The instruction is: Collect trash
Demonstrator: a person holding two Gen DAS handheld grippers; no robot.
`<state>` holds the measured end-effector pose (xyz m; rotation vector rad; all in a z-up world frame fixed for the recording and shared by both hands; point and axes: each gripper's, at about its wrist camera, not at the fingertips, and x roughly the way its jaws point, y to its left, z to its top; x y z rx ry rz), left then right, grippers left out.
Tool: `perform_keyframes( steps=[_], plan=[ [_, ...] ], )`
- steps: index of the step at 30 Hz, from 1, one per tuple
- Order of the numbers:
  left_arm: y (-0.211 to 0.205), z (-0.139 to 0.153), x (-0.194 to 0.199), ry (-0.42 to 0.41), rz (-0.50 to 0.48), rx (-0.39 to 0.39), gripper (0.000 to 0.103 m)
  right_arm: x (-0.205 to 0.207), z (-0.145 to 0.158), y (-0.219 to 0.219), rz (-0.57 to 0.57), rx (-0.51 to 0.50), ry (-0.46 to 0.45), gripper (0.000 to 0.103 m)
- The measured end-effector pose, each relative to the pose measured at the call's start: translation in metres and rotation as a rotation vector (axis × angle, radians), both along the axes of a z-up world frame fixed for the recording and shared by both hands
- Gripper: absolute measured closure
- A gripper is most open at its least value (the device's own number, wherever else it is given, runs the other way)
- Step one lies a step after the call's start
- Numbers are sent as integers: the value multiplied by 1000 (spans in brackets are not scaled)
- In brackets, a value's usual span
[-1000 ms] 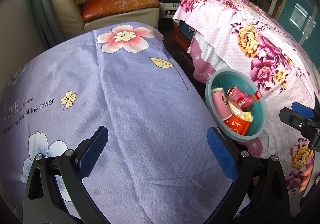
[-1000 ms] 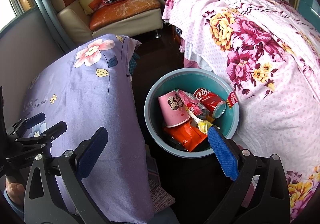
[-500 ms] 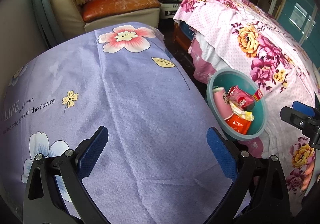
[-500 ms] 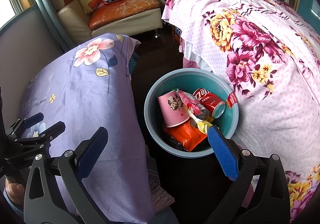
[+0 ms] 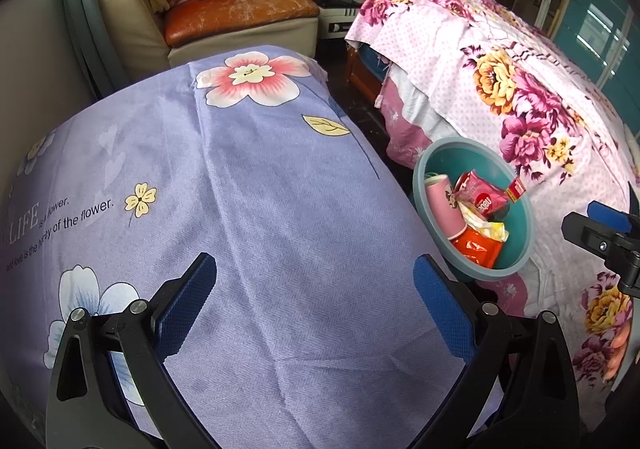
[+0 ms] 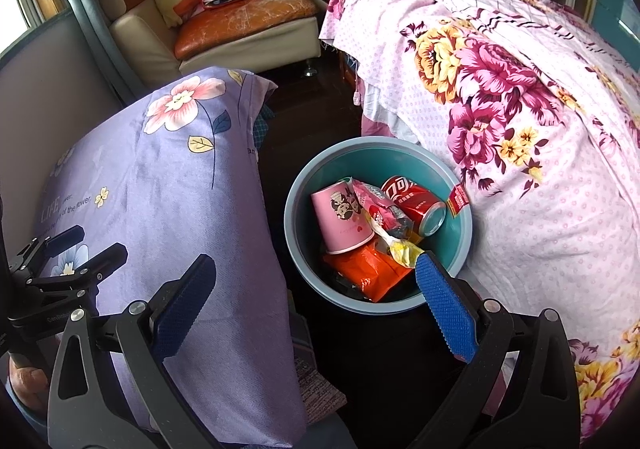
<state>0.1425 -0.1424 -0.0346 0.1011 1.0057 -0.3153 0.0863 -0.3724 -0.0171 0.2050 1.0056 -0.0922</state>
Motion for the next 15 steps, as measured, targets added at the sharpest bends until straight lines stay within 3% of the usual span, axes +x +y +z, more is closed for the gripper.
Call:
perform_keyframes(
  steps=[15],
  plan=[
    [3,3,-2,-15,-3,-7,4,-4,-5,0,-13,-22,-1,7]
  ],
)
